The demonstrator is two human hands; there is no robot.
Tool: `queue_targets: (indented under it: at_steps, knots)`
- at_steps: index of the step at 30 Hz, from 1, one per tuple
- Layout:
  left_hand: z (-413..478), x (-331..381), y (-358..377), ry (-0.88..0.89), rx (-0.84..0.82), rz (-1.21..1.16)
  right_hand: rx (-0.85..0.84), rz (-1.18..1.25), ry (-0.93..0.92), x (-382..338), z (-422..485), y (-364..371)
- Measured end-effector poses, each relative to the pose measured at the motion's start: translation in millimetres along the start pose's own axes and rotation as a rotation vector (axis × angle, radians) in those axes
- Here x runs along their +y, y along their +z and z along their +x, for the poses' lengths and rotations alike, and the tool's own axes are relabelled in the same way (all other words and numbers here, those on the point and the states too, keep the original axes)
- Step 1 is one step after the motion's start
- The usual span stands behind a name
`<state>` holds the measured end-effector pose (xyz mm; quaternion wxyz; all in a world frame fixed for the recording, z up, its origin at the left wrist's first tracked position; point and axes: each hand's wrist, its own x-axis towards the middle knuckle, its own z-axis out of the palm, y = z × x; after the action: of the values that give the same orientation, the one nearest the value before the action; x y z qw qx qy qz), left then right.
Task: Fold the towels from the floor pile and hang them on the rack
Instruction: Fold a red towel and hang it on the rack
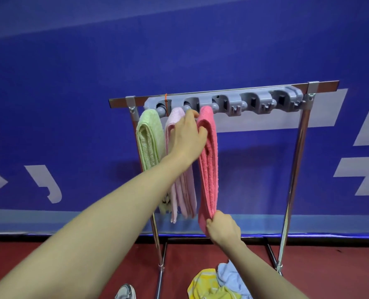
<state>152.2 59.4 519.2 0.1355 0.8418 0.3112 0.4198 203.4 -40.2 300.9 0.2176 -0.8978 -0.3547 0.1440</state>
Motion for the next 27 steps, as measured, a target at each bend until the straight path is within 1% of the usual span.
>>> queue_targets:
  at_steps: [2, 6, 9, 13, 18, 22, 27]
  knots:
    - [6.3, 1.3, -6.3, 0.070, 0.030, 0.146, -0.009, 0.000, -0.001, -0.6, -0.2, -1.5]
    - [13.4, 6.4, -9.6, 0.243, -0.077, 0.491, -0.022, -0.004, -0.011, -2.3, -0.8, -3.1]
    - [19.1, 11.0, -6.8, 0.318, -0.079, 0.674, -0.021, 0.003, -0.014, -3.1, -1.7, -4.3]
    - [26.1, 19.5, -11.9, 0.384, -0.050, 0.712, -0.030, 0.008, -0.018, -2.4, -1.5, -7.1]
    - [35.9, 13.3, -23.1, 0.534, -0.073, 0.756, -0.046, 0.004, -0.029, 1.1, 1.1, -10.7]
    - [48.8, 9.0, -27.8, 0.660, -0.145, 0.791, -0.036, -0.008, -0.029, 0.3, 5.7, -16.5]
    - [62.6, 9.2, -34.1, 0.658, -0.286, 0.694, -0.011, -0.034, -0.026, 0.5, 12.7, -23.5]
